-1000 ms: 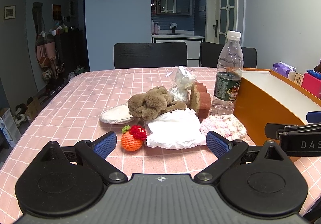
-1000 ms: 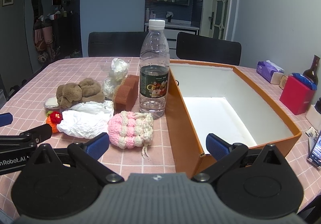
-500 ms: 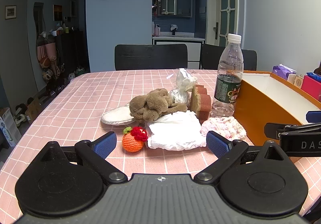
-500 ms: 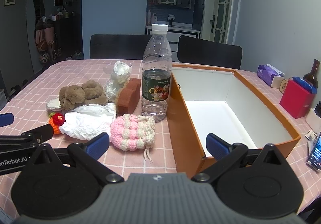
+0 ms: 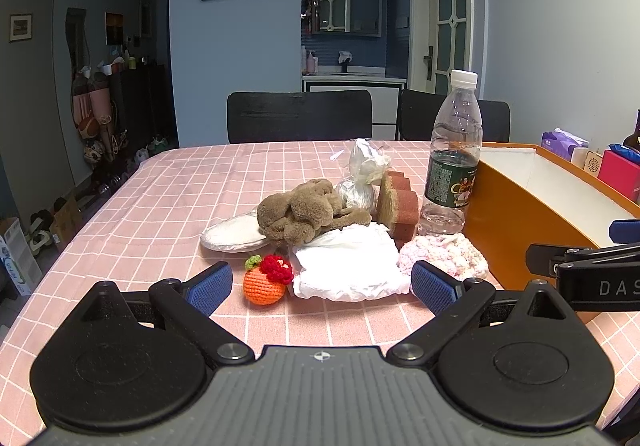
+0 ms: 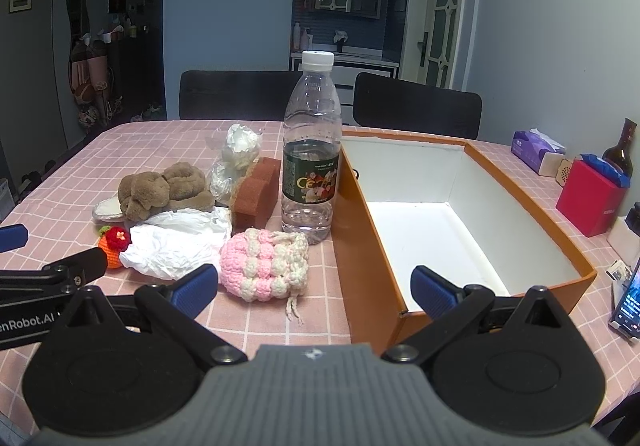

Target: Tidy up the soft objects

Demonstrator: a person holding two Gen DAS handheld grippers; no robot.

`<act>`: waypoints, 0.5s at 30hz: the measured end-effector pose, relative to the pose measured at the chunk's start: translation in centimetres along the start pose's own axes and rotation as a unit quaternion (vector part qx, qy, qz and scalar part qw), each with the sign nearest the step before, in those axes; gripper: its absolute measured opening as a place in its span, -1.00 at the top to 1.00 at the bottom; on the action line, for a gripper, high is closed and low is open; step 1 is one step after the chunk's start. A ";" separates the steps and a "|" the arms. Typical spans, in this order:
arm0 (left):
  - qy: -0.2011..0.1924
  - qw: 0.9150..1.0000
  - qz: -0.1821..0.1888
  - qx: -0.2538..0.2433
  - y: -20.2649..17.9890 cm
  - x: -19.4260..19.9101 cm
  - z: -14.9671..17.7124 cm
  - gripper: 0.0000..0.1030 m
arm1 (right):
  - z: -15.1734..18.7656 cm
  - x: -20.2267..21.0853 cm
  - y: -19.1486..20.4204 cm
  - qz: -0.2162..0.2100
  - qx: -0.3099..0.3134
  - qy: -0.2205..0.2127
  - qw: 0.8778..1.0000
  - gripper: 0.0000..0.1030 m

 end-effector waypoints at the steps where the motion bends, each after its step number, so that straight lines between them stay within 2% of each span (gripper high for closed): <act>1: 0.000 1.000 0.000 0.000 0.0 0.0 0.0 -1.00 | 0.0 0.0 0.0 0.000 0.000 0.000 1.000 -0.95; 15: -0.002 1.000 0.001 0.000 -0.1 0.3 -0.3 -1.00 | 0.0 0.1 0.0 0.000 -0.003 0.000 1.000 -0.95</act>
Point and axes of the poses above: each gripper's, at about its wrist camera, not at the fingertips, and x roughly against the way its jaws point, y to its left, z to its underside, the point moved 9 cm from there along -x, roughly the way its jaws point, and after that the axes turned 1 degree about y, right-handed, at the moved point
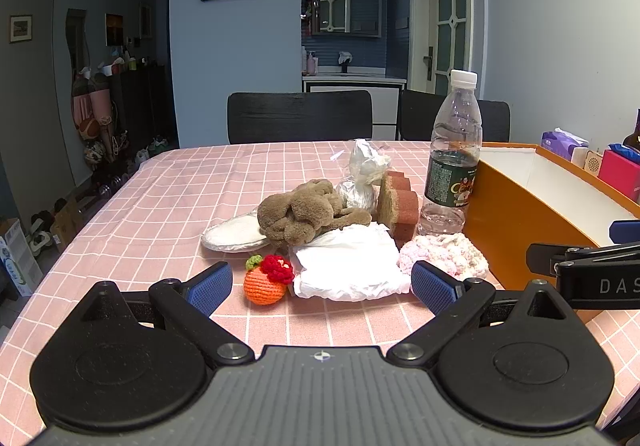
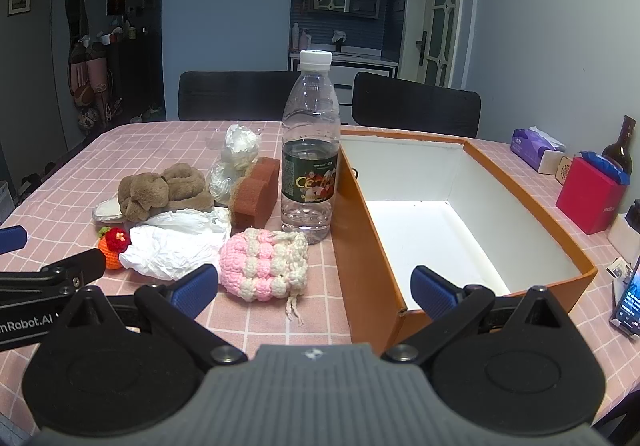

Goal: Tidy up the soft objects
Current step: 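Grasp the orange crocheted ball with the left gripper while the right gripper grasps the pink crocheted pouch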

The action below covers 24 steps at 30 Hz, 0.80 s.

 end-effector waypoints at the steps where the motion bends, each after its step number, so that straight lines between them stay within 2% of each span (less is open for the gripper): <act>1: 0.000 1.000 0.000 0.001 0.0 0.0 0.0 -1.00 | 0.0 0.0 0.0 0.000 0.000 0.000 1.000 -0.95; 8: 0.002 1.000 0.002 0.003 0.0 0.1 0.0 -1.00 | 0.0 0.0 0.2 -0.004 0.002 -0.004 1.000 -0.95; 13: 0.003 1.000 0.012 -0.003 0.6 -0.2 0.8 -1.00 | -0.1 -0.2 1.1 -0.021 0.019 -0.028 0.999 -0.95; 15: 0.005 1.000 0.026 -0.004 0.9 -0.3 1.0 -1.00 | -0.2 -0.5 1.7 -0.027 0.035 -0.036 0.998 -0.83; 17: 0.009 0.999 0.040 -0.014 1.1 -0.7 1.2 -0.60 | -0.3 -1.0 2.4 -0.040 0.049 -0.034 0.997 -0.59; 18: 0.013 0.999 0.044 -0.021 1.2 -0.9 1.4 -0.53 | -0.3 -1.3 2.9 -0.051 0.053 -0.031 0.997 -0.47; 19: 0.018 0.998 0.048 -0.028 1.3 -1.3 1.5 -0.46 | -0.3 -1.6 3.3 -0.060 0.055 -0.027 0.996 -0.44; 22: 0.035 0.997 0.064 -0.037 1.7 -2.4 1.6 -0.46 | -0.3 -2.9 4.8 -0.082 0.066 -0.021 0.994 -0.38; 24: 0.036 0.997 0.061 -0.035 2.3 -3.3 1.5 -0.46 | 0.0 -4.4 5.8 -0.091 0.076 -0.009 0.993 -0.35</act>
Point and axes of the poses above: each gripper's, at about its wrist camera, not at the fingertips, and x roughly against the way its jaws point, y to its left, z to its underside, the point moved 9 cm from there along -x, roughly the way its jaws point, and after that the axes turned 1 degree about y, right-handed, at the moved point
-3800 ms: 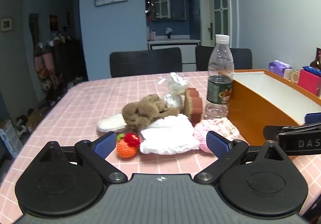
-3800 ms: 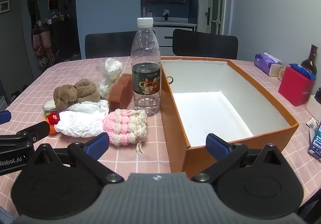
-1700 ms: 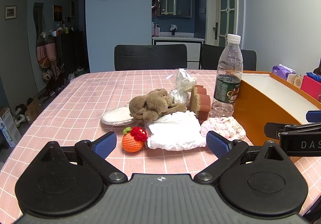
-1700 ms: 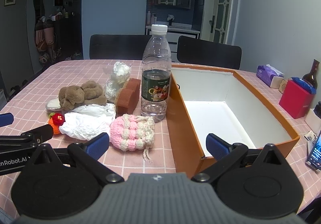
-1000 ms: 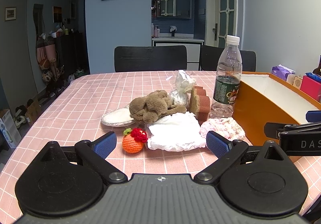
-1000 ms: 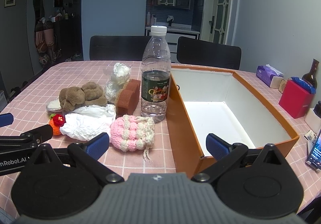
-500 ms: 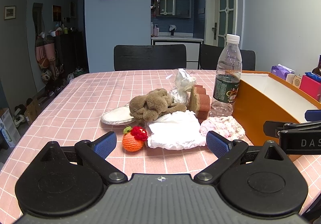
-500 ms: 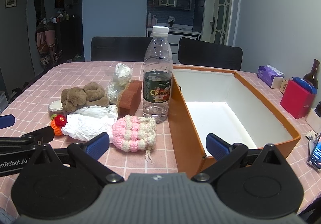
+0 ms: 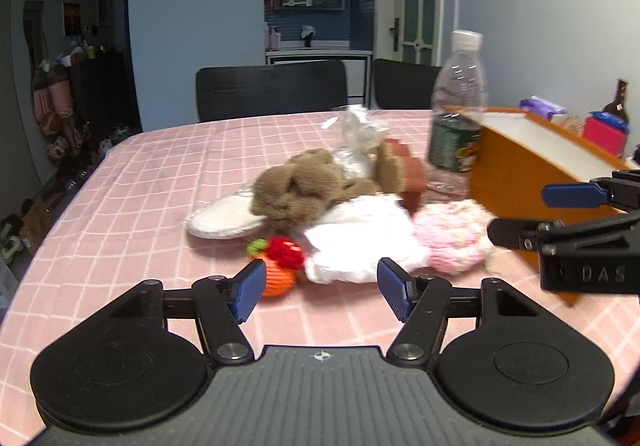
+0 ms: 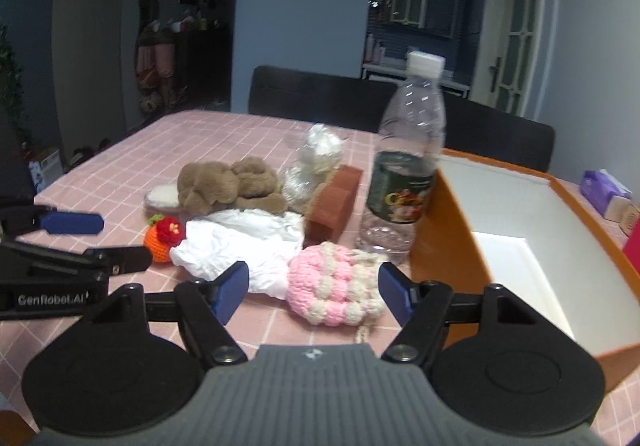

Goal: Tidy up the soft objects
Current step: 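Grasp the orange crocheted ball with the left gripper while the right gripper grasps the pink crocheted pouch, then carry the ball and pouch into the orange box while opening both grippers to release them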

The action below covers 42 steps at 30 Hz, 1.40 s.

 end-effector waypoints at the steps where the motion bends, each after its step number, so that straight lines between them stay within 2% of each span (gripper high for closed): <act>1: -0.001 1.000 -0.004 -0.001 0.4 -0.5 0.0 -0.46 | 0.1 -0.8 0.3 -0.005 0.001 0.007 1.000 -0.35; 5: 0.017 0.999 -0.023 -0.021 2.1 -3.0 0.2 -0.46 | 0.7 -4.1 1.2 -0.026 0.009 0.036 0.999 -0.35; 10: 0.043 0.998 -0.018 -0.034 3.2 -6.3 0.8 -0.47 | 1.1 -7.6 -0.2 0.012 0.015 0.063 0.998 -0.46; 13: 0.044 0.998 -0.018 -0.040 3.5 -7.4 0.8 -0.48 | 1.3 -9.0 -1.3 0.018 -0.002 0.075 0.997 -0.46; 15: 0.044 0.998 -0.022 -0.049 3.7 -8.1 0.8 -0.48 | 1.5 -9.9 -1.6 0.020 -0.008 0.081 0.996 -0.56; 17: 0.045 0.997 -0.028 -0.058 3.8 -8.7 0.9 -0.48 | 2.0 -10.4 -1.8 0.025 -0.007 0.085 0.996 -0.62; 20: 0.048 0.996 -0.032 -0.070 3.7 -9.4 1.0 -0.43 | 2.2 -10.7 -1.4 0.034 0.008 0.079 0.996 -0.61; 21: 0.048 0.996 -0.032 -0.073 3.6 -9.6 1.1 -0.39 | 2.3 -10.8 -1.5 0.037 0.009 0.078 0.996 -0.53; 23: 0.046 0.995 -0.035 -0.078 3.5 -9.8 1.1 -0.13 | 2.3 -10.7 -1.8 0.048 0.009 0.075 0.996 -0.33; 25: 0.042 0.995 -0.033 -0.080 3.4 -9.7 1.1 0.04 | 2.3 -10.4 -2.1 0.046 0.009 0.075 0.996 -0.16; 27: 0.044 0.995 -0.037 -0.077 3.5 -9.7 1.3 0.05 | 2.4 -10.1 -2.3 0.047 0.012 0.076 0.996 0.15; 30: 0.047 0.997 -0.041 -0.053 4.3 -9.3 1.4 0.07 | 2.4 -9.5 -2.4 0.041 0.024 0.073 0.996 0.43; 33: 0.045 0.997 -0.045 -0.035 4.7 -8.5 1.2 0.07 | 1.8 -8.1 -2.3 0.041 0.038 0.060 0.997 0.52; 38: 0.033 0.997 -0.059 -0.035 4.6 -5.5 0.0 0.07 | 0.0 -5.0 -1.7 -0.001 0.025 0.034 0.999 0.54; 42: 0.023 0.999 -0.032 -0.033 2.9 -3.0 -1.5 0.07 | -2.0 -1.8 -2.0 -0.013 0.021 0.003 1.000 0.55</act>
Point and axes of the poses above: each gripper's, at about its wrist camera, not at the fingertips, and x roughly against the way its jaws point, y to its left, z to its underside, the point moved 9 cm from there along -x, roughly the way its jaws point, and after that the axes turned 1 degree about y, right-handed, at the moved point
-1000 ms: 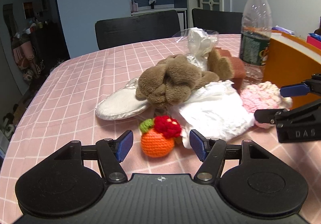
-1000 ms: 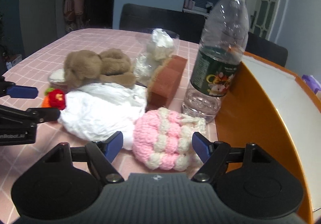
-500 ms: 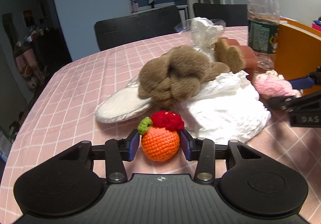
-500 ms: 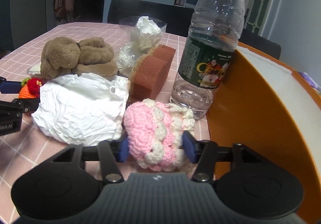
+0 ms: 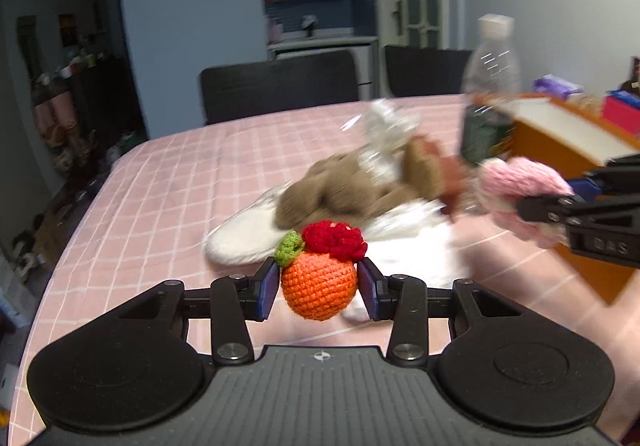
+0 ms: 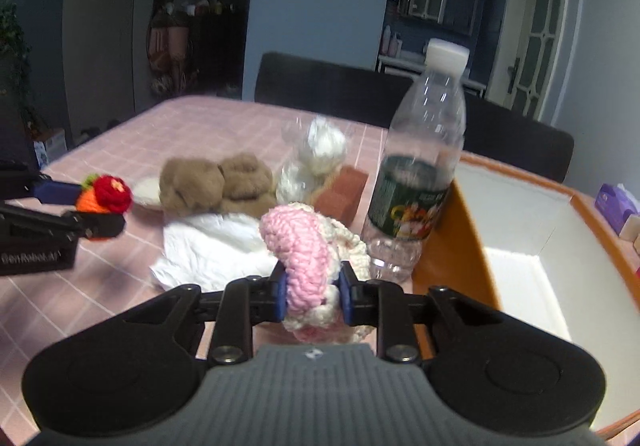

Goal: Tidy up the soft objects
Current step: 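Carry the ball and pouch into the orange box while opening both grippers to release them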

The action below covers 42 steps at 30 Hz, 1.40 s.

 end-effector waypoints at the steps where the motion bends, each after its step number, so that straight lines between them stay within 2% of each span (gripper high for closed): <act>1: -0.004 1.000 0.010 -0.003 -0.6 0.6 -0.4 0.07 | -0.6 0.9 -0.3 -0.001 -0.001 -0.007 1.000 0.54; 7: -0.036 0.996 0.080 -0.030 -5.2 3.8 -3.7 0.07 | -3.2 6.2 -3.9 0.009 -0.016 -0.029 0.999 0.54; 13: -0.063 0.982 0.166 -0.068 -11.5 5.7 -7.7 0.07 | -3.8 9.5 -10.9 0.049 -0.050 0.007 0.998 0.54; 18: -0.058 0.967 0.224 -0.104 -17.4 5.2 -10.0 0.07 | -3.0 9.0 -16.5 0.093 -0.068 0.049 0.992 0.54; 21: -0.038 0.961 0.239 -0.134 -20.8 3.6 -10.9 0.07 | -2.6 7.2 -18.8 0.097 -0.076 0.064 0.990 0.54; 24: -0.026 0.956 0.234 -0.173 -23.9 2.1 -11.4 0.07 | -2.3 4.8 -20.6 0.103 -0.086 0.078 0.988 0.54; 28: -0.014 0.955 0.198 -0.221 -26.7 -0.8 -12.0 0.07 | -2.3 -0.1 -22.7 0.095 -0.103 0.110 0.984 0.54; 34: 0.035 0.955 0.151 -0.252 -27.8 -6.4 -11.8 0.07 | -1.4 -5.5 -24.9 0.094 -0.132 0.148 0.976 0.53; 36: 0.049 0.955 0.136 -0.260 -27.9 -7.9 -11.6 0.07 | -1.1 -6.6 -25.0 0.080 -0.139 0.154 0.975 0.53; 42: 0.063 0.939 0.115 -0.318 -28.9 -10.6 -10.9 0.06 | -0.6 -8.6 -25.7 0.055 -0.141 0.151 0.977 0.51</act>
Point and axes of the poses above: each gripper's, at about its wrist camera, not at the fingertips, and x roughly against the way its jaws point, y to its left, z to its underside, the point moved 9 cm from there along -x, roughly the way its jaws point, and after that the axes turned 1 degree about y, right-handed, at the moved point
